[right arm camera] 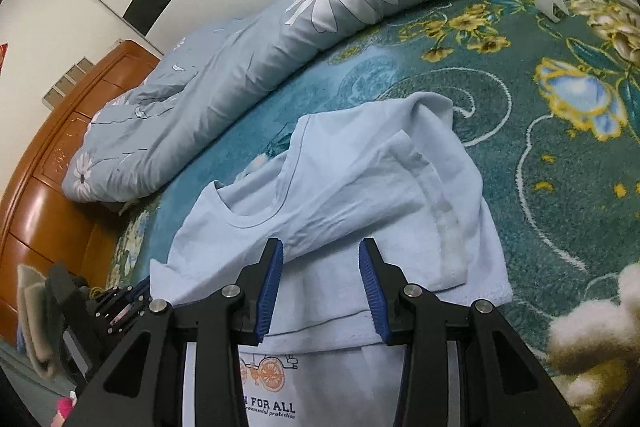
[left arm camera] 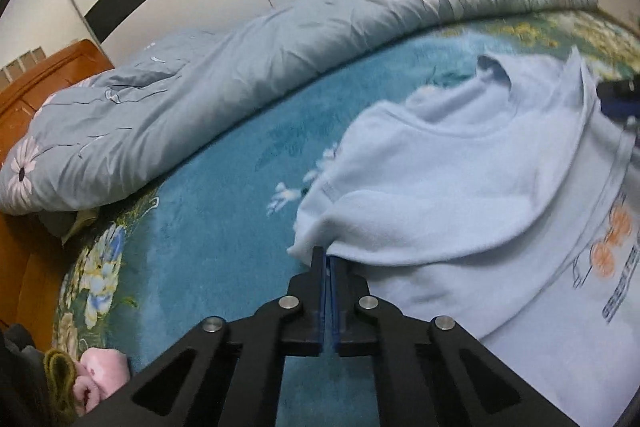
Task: Fold clothes
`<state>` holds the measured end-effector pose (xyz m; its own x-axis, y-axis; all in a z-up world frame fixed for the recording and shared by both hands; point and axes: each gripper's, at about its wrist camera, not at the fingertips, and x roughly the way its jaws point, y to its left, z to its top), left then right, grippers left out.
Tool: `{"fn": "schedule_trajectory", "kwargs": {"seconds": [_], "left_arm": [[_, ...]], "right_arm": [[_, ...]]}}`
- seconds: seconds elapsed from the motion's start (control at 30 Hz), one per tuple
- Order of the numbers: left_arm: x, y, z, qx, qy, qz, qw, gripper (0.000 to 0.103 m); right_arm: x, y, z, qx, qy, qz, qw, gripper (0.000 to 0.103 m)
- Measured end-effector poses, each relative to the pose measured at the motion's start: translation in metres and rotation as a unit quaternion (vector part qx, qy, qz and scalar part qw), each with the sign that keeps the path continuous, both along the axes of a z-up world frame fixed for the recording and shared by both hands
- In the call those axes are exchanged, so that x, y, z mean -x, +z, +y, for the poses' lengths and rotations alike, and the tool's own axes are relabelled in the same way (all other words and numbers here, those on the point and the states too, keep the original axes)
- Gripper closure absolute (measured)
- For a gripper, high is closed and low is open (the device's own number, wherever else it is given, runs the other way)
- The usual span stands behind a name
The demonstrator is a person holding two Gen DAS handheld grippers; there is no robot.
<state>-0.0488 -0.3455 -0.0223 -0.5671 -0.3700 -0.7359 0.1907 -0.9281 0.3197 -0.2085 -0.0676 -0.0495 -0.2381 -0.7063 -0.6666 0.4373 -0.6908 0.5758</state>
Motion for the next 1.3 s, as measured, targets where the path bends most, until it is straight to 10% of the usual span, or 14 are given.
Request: {"fn": "schedule_trajectory", "kwargs": {"seconds": [0.3, 0.6, 1.0, 1.13, 1.3], "left_arm": [[0.011, 0.017, -0.019, -0.076, -0.016, -0.009, 0.9969, 0.101], [0.020, 0.023, -0.037, -0.139, -0.056, -0.038, 0.9879, 0.101], [0.027, 0.017, -0.059, -0.207, -0.067, -0.031, 0.9757, 0.101], [0.029, 0.014, -0.062, -0.208, -0.062, -0.022, 0.9759, 0.101], [0.027, 0.020, -0.067, -0.195, -0.053, 0.009, 0.9794, 0.101]], "right_arm": [[-0.039, 0.027, -0.036, 0.014, 0.142, 0.075, 0.987, 0.062], [-0.127, 0.036, -0.102, -0.011, 0.301, 0.218, 0.928, 0.062], [-0.174, 0.024, -0.164, -0.119, 0.333, 0.392, 0.849, 0.068], [-0.178, 0.016, -0.174, -0.130, 0.339, 0.398, 0.842, 0.101], [-0.172, 0.019, -0.160, -0.104, 0.350, 0.358, 0.859, 0.101]]}}
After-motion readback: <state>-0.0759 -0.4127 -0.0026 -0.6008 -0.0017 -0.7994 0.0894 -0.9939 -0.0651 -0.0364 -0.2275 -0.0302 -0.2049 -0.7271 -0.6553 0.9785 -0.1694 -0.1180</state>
